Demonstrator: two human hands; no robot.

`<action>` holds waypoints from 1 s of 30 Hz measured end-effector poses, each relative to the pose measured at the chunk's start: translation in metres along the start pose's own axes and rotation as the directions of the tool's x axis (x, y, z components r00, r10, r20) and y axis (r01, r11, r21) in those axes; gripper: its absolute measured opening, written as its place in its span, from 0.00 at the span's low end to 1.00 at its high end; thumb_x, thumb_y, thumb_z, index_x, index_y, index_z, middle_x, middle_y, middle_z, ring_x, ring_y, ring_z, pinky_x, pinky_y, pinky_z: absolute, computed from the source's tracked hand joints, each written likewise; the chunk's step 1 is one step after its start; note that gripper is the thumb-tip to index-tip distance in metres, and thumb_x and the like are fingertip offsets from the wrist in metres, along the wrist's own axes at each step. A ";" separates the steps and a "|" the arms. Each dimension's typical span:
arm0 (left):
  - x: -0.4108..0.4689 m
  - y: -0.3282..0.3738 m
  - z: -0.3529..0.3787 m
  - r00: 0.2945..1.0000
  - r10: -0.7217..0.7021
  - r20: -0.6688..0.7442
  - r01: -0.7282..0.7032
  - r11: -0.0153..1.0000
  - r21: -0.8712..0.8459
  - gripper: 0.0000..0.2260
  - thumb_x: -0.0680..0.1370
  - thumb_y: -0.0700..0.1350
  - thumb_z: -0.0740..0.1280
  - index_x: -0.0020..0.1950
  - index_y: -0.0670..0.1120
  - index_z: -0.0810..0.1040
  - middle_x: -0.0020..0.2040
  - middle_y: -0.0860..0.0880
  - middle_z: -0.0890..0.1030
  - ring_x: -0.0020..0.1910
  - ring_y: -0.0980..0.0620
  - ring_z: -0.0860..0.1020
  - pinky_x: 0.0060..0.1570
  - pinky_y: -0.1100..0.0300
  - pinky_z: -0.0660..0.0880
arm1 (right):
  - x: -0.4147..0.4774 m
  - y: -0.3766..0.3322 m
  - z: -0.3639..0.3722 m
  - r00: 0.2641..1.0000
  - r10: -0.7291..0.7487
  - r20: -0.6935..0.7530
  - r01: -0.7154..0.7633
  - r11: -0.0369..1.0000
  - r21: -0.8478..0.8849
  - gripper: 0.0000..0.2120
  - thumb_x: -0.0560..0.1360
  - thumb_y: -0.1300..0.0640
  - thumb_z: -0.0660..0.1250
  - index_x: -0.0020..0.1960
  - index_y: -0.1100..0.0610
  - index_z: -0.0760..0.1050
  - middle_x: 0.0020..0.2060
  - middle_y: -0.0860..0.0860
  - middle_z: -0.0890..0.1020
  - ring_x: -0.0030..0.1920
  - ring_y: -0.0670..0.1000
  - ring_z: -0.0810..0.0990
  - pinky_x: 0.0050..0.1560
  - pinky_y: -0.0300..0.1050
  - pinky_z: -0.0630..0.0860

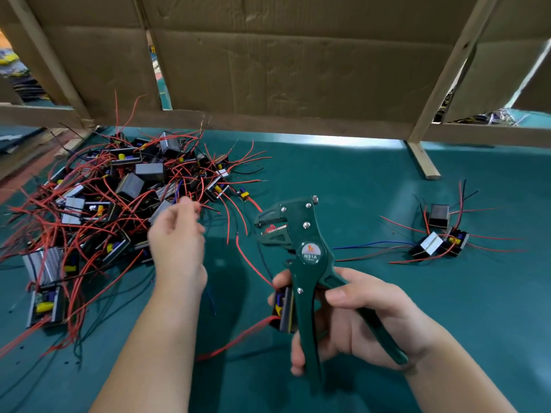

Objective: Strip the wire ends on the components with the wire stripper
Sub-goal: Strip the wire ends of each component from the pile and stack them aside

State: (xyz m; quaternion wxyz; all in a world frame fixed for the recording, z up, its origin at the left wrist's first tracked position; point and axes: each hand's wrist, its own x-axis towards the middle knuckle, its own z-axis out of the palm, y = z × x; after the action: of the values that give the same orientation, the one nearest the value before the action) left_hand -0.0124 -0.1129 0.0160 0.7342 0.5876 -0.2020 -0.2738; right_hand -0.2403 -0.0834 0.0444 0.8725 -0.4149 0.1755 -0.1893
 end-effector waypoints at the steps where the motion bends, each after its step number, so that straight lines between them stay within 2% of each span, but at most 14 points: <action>1: 0.006 0.002 -0.004 1.000 0.009 -0.024 -0.009 1.000 -0.002 0.13 0.81 0.44 0.62 0.37 0.47 0.75 0.31 0.53 0.72 0.24 0.60 0.66 0.28 0.66 0.62 | -0.004 -0.002 -0.002 1.000 0.009 -0.011 -0.009 1.000 -0.027 0.32 0.64 0.55 0.75 0.64 0.66 0.72 0.54 0.67 0.73 0.40 0.64 0.79 0.47 0.62 0.75; 4: 0.012 0.003 -0.011 0.999 0.037 0.025 -0.039 0.995 0.096 0.13 0.80 0.45 0.63 0.35 0.45 0.75 0.24 0.56 0.70 0.21 0.58 0.65 0.24 0.63 0.62 | -0.012 -0.010 -0.007 0.995 -0.062 -0.074 0.058 0.997 -0.052 0.34 0.61 0.55 0.78 0.63 0.67 0.74 0.54 0.67 0.74 0.38 0.66 0.79 0.45 0.64 0.76; 6: 0.008 0.000 -0.011 0.997 0.042 0.060 -0.052 0.985 0.167 0.14 0.79 0.47 0.65 0.34 0.45 0.74 0.20 0.55 0.68 0.19 0.57 0.64 0.25 0.62 0.63 | -0.015 -0.019 -0.011 0.963 -0.199 -0.180 0.192 0.980 -0.055 0.35 0.58 0.54 0.80 0.60 0.67 0.75 0.53 0.66 0.76 0.38 0.66 0.79 0.44 0.65 0.76; 7: 0.006 -0.001 -0.010 0.997 0.038 0.063 -0.049 0.981 0.188 0.14 0.78 0.48 0.65 0.33 0.45 0.74 0.20 0.55 0.67 0.19 0.57 0.65 0.26 0.61 0.64 | -0.018 -0.025 -0.015 0.922 -0.287 -0.260 0.278 0.958 -0.071 0.36 0.56 0.53 0.81 0.60 0.67 0.76 0.53 0.66 0.76 0.38 0.66 0.79 0.43 0.65 0.77; 9: 0.004 0.000 -0.010 0.998 0.031 0.057 -0.042 0.981 0.192 0.14 0.78 0.48 0.65 0.33 0.46 0.74 0.22 0.55 0.68 0.20 0.57 0.66 0.25 0.61 0.66 | -0.024 -0.035 -0.025 0.790 -0.460 -0.405 0.447 0.885 -0.131 0.34 0.56 0.52 0.79 0.58 0.64 0.77 0.52 0.64 0.78 0.40 0.65 0.80 0.44 0.64 0.79; 11: 0.004 0.001 -0.009 0.998 0.011 0.064 -0.022 0.987 0.161 0.12 0.78 0.45 0.64 0.35 0.46 0.77 0.27 0.53 0.72 0.21 0.58 0.68 0.22 0.64 0.67 | -0.032 -0.042 -0.038 0.640 -0.594 -0.487 0.574 0.791 -0.211 0.21 0.64 0.55 0.72 0.56 0.59 0.76 0.51 0.58 0.79 0.43 0.62 0.82 0.47 0.60 0.80; 12: 0.004 0.002 -0.008 0.997 -0.007 0.075 -0.004 0.989 0.149 0.10 0.78 0.43 0.64 0.37 0.47 0.78 0.30 0.52 0.74 0.22 0.58 0.69 0.21 0.65 0.67 | -0.035 -0.045 -0.044 0.570 -0.635 -0.522 0.605 0.754 -0.257 0.14 0.70 0.57 0.65 0.56 0.57 0.75 0.49 0.55 0.79 0.43 0.60 0.82 0.48 0.58 0.80; 13: 0.003 0.002 -0.007 0.996 -0.023 0.088 0.010 0.989 0.149 0.08 0.78 0.42 0.63 0.41 0.48 0.79 0.33 0.50 0.75 0.22 0.58 0.70 0.21 0.66 0.68 | -0.037 -0.046 -0.049 0.512 -0.658 -0.552 0.619 0.728 -0.293 0.11 0.74 0.59 0.59 0.55 0.55 0.73 0.46 0.52 0.80 0.44 0.59 0.82 0.48 0.56 0.80; 14: 0.003 0.001 -0.006 0.994 -0.032 0.101 0.015 0.986 0.165 0.07 0.78 0.40 0.62 0.46 0.49 0.79 0.35 0.49 0.77 0.22 0.58 0.71 0.21 0.66 0.69 | -0.038 -0.047 -0.054 0.470 -0.668 -0.577 0.628 0.712 -0.312 0.11 0.76 0.60 0.54 0.54 0.54 0.73 0.42 0.49 0.81 0.45 0.59 0.83 0.48 0.55 0.81; 16: 0.001 0.000 -0.005 0.992 -0.020 0.121 -0.006 0.977 0.213 0.11 0.78 0.37 0.61 0.53 0.51 0.77 0.37 0.48 0.79 0.23 0.59 0.73 0.21 0.65 0.71 | -0.039 -0.046 -0.062 0.426 -0.669 -0.609 0.640 0.699 -0.319 0.11 0.77 0.59 0.53 0.53 0.53 0.72 0.39 0.46 0.81 0.47 0.60 0.83 0.48 0.56 0.81; 20: -0.001 -0.001 -0.006 0.988 0.064 0.137 -0.096 0.967 0.235 0.15 0.75 0.37 0.61 0.49 0.58 0.75 0.33 0.53 0.80 0.24 0.58 0.74 0.22 0.65 0.71 | -0.037 -0.045 -0.068 0.423 -0.668 -0.612 0.642 0.698 -0.318 0.10 0.75 0.60 0.56 0.54 0.54 0.71 0.42 0.47 0.80 0.47 0.63 0.82 0.49 0.60 0.80; 24: 0.000 -0.004 -0.007 0.983 0.131 0.127 -0.161 0.951 0.264 0.14 0.74 0.38 0.61 0.47 0.59 0.74 0.33 0.54 0.80 0.24 0.58 0.74 0.23 0.65 0.71 | -0.029 -0.043 -0.066 0.481 -0.645 -0.593 0.633 0.724 -0.274 0.15 0.72 0.59 0.58 0.59 0.57 0.67 0.58 0.51 0.72 0.42 0.62 0.82 0.48 0.59 0.80; 27: -0.001 -0.005 -0.007 0.976 0.186 0.111 -0.211 0.936 0.282 0.14 0.74 0.38 0.61 0.47 0.59 0.74 0.37 0.53 0.80 0.25 0.59 0.75 0.25 0.64 0.72 | -0.022 -0.039 -0.065 0.550 -0.576 -0.604 0.586 0.782 -0.212 0.14 0.73 0.58 0.57 0.58 0.58 0.71 0.59 0.53 0.72 0.43 0.62 0.83 0.46 0.58 0.81; 30: -0.003 -0.004 -0.008 0.944 0.309 0.115 -0.329 0.872 0.362 0.13 0.74 0.38 0.62 0.49 0.57 0.74 0.47 0.54 0.78 0.33 0.59 0.75 0.36 0.58 0.77 | -0.012 -0.036 -0.065 0.604 -0.488 -0.630 0.528 0.837 -0.142 0.13 0.77 0.58 0.55 0.58 0.59 0.73 0.53 0.53 0.74 0.42 0.62 0.83 0.45 0.58 0.80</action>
State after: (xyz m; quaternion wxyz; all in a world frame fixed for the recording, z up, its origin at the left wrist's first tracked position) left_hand -0.0100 -0.1055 0.0100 0.6369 0.6685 -0.3645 -0.1206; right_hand -0.2872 -0.1416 0.0362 0.6793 -0.3306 0.3328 -0.5644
